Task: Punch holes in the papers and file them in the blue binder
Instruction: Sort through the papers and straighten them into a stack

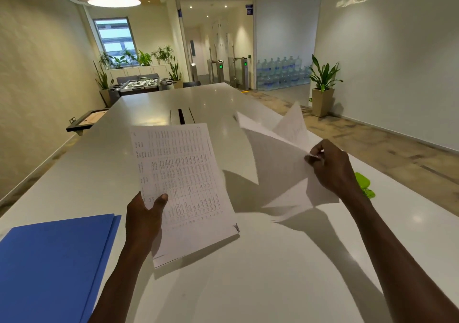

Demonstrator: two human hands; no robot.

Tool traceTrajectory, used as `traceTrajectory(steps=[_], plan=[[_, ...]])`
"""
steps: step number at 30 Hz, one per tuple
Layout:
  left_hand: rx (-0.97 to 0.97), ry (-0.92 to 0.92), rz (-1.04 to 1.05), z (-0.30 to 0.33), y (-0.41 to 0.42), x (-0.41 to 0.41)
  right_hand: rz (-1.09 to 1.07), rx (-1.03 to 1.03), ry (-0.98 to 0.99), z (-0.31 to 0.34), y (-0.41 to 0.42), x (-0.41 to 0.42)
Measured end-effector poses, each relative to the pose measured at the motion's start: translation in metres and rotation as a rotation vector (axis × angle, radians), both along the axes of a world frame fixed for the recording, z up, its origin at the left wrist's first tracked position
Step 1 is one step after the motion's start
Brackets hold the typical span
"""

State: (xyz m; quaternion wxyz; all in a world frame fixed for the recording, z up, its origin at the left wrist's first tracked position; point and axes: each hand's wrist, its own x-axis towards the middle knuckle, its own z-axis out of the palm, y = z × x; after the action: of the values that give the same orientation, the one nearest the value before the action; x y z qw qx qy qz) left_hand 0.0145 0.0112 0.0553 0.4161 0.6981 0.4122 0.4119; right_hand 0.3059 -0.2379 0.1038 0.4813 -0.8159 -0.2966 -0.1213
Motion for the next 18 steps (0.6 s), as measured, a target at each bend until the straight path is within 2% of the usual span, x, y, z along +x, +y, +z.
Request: traceTrajectory(steps=[3,5,7,10,13,15,18], plan=[[-0.010,0.005,0.006,-0.001,-0.001,0.001,0.095,0.052,-0.021,0.030,-0.002,-0.019],[-0.053,0.011,-0.005,-0.003,0.000,0.002,0.182,0.136,0.044,0.045,-0.001,-0.031],[-0.104,0.025,-0.038,-0.006,-0.001,0.003,0.335,0.290,0.143,0.059,0.001,-0.042],[-0.138,0.048,-0.100,-0.009,-0.008,0.007,0.632,0.634,0.381,0.079,0.008,-0.051],[-0.164,0.016,-0.131,-0.008,-0.018,0.011,0.774,0.843,0.559,0.089,0.015,-0.056],[-0.222,-0.042,-0.162,-0.006,-0.020,0.014,0.770,0.824,0.620,0.083,0.021,-0.058],[-0.338,-0.151,-0.207,0.003,-0.024,0.017,0.651,0.613,0.706,0.054,0.031,-0.057]])
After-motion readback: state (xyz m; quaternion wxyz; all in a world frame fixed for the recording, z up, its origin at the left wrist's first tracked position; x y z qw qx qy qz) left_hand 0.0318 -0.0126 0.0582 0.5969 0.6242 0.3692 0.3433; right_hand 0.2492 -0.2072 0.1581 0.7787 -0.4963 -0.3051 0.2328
